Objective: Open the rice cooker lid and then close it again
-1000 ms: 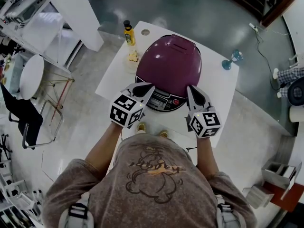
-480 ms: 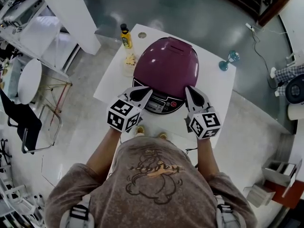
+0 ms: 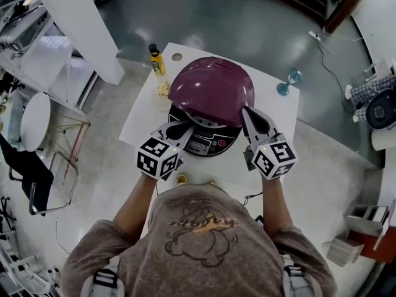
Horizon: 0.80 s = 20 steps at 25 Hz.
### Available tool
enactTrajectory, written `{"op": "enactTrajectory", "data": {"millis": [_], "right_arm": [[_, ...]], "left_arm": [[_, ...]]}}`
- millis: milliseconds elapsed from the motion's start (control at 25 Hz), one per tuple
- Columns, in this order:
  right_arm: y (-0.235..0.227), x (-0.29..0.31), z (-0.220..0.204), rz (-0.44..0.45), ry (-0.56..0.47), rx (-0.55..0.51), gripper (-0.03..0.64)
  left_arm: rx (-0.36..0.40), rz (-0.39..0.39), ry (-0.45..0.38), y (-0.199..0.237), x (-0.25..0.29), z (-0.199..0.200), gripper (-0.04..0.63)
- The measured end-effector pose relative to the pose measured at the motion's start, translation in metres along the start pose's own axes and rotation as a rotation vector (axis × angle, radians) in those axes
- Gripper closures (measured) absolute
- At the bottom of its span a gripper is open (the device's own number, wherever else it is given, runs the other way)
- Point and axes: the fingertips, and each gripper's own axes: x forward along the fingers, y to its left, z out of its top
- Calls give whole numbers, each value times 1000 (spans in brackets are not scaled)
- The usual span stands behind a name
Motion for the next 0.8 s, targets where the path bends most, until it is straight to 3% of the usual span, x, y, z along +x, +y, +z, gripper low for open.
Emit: {"op": "enactTrajectory", "data": {"millis": [800], "right_arm": [[-34,23,55,-1,-33,-35,614]], "left_arm": [[9,-94,-49,-1,13,35,575]]}}
